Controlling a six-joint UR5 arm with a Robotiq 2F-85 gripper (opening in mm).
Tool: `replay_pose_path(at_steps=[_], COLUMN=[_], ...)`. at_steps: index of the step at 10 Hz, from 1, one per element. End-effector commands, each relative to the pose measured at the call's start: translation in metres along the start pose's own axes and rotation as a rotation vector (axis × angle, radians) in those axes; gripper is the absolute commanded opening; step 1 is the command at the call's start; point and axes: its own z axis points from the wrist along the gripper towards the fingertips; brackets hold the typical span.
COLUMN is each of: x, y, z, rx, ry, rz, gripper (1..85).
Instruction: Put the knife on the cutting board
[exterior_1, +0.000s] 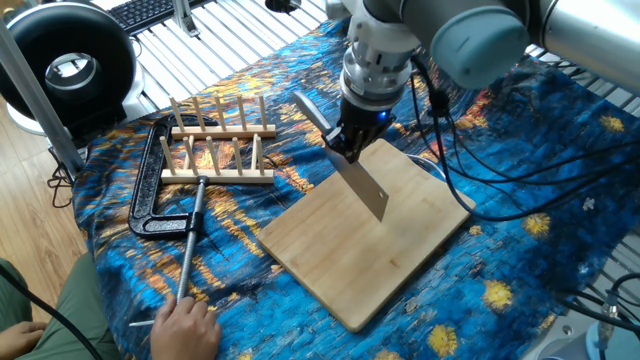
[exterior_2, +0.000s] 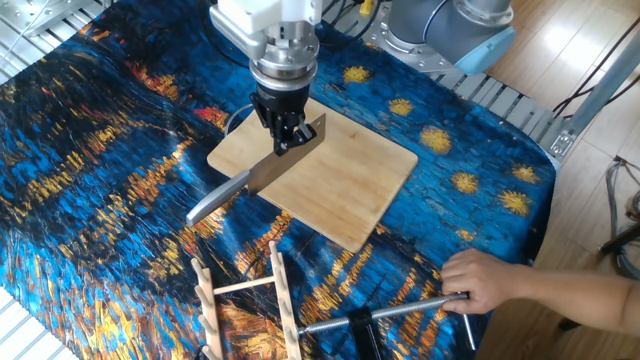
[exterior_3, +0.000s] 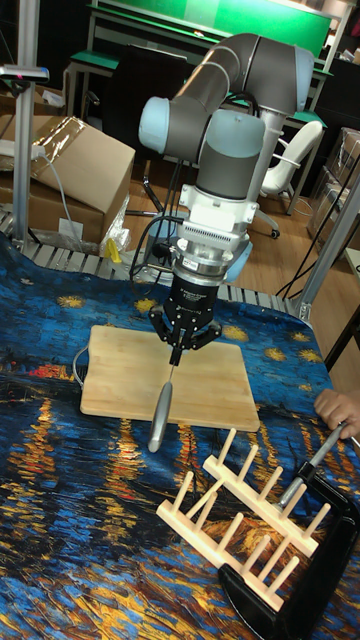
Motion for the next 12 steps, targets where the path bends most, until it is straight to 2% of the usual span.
replay_pose_path(at_steps=[1, 8, 11, 12], x=[-0.001, -0.004, -0.006, -0.007], y=[0.002, 0.005, 0.002, -0.002], z=[0.002, 0.015, 0.018, 0.017], rx=[-0.008, -0.011, -0.002, 0.014], ry=[-0.006, -0.015, -0.021, -0.024], rz=[0.011, 0.017, 0.014, 0.004], gripper=[1.0, 1.0, 1.0, 1.0])
